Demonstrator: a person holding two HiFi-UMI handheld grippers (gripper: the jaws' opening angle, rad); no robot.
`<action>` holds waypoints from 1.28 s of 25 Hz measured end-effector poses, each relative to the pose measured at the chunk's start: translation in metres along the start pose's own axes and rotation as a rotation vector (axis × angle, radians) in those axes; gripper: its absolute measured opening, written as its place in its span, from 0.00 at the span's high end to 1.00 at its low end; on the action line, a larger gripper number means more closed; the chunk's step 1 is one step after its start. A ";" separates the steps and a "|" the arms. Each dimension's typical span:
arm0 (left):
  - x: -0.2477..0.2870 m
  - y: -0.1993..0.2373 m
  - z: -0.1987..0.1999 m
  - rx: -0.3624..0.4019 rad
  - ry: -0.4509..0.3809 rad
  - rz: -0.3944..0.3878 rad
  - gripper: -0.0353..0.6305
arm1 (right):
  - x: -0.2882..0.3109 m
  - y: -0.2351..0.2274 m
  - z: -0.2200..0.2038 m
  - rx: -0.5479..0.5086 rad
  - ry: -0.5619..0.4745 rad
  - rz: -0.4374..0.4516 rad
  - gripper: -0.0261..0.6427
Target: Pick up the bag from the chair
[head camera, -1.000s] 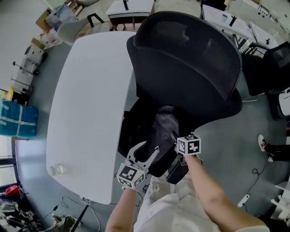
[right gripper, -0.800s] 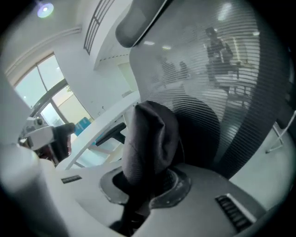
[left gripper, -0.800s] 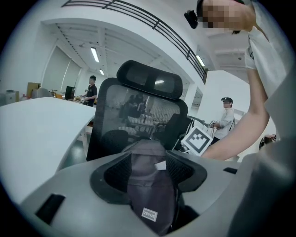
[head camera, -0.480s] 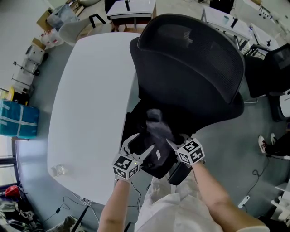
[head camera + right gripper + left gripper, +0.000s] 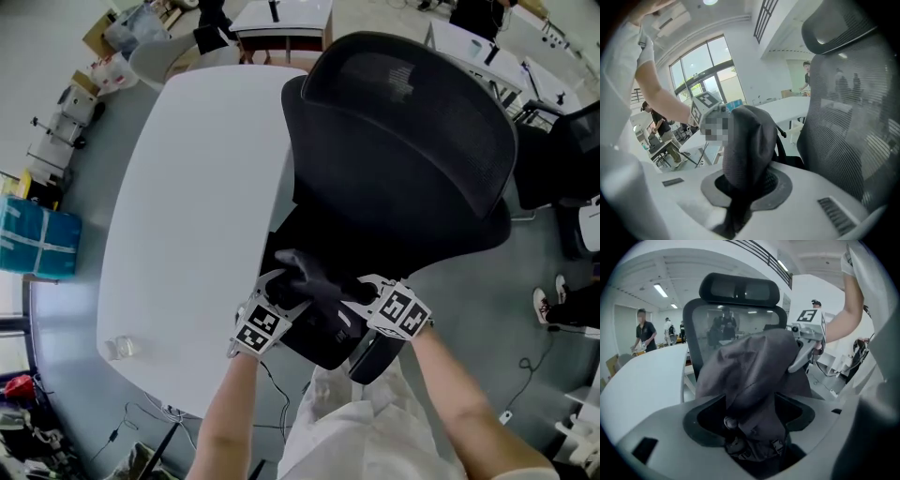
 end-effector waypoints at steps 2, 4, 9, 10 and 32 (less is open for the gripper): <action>0.006 -0.002 -0.003 0.017 0.015 -0.005 0.46 | 0.001 0.003 0.002 -0.017 0.014 0.017 0.88; 0.010 -0.003 -0.002 0.010 0.001 0.000 0.46 | 0.003 0.005 0.004 -0.024 0.013 0.022 0.88; 0.010 -0.005 -0.002 -0.038 -0.037 0.001 0.55 | 0.002 0.010 0.007 -0.006 0.010 0.007 0.88; 0.010 -0.006 -0.002 -0.044 -0.043 -0.001 0.58 | 0.001 0.011 0.007 -0.003 0.007 0.002 0.88; -0.037 -0.030 0.073 -0.093 -0.154 0.073 0.88 | -0.069 0.022 0.052 -0.031 -0.156 -0.118 0.89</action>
Point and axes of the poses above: the fingertips, and each gripper's own axes: x forward along the fingers, y to its left, z out of its top, the point moved 9 cm from there along -x, backward along the fingers, and after that the axes turned 7 degrees about z, right-handed, at the moved point
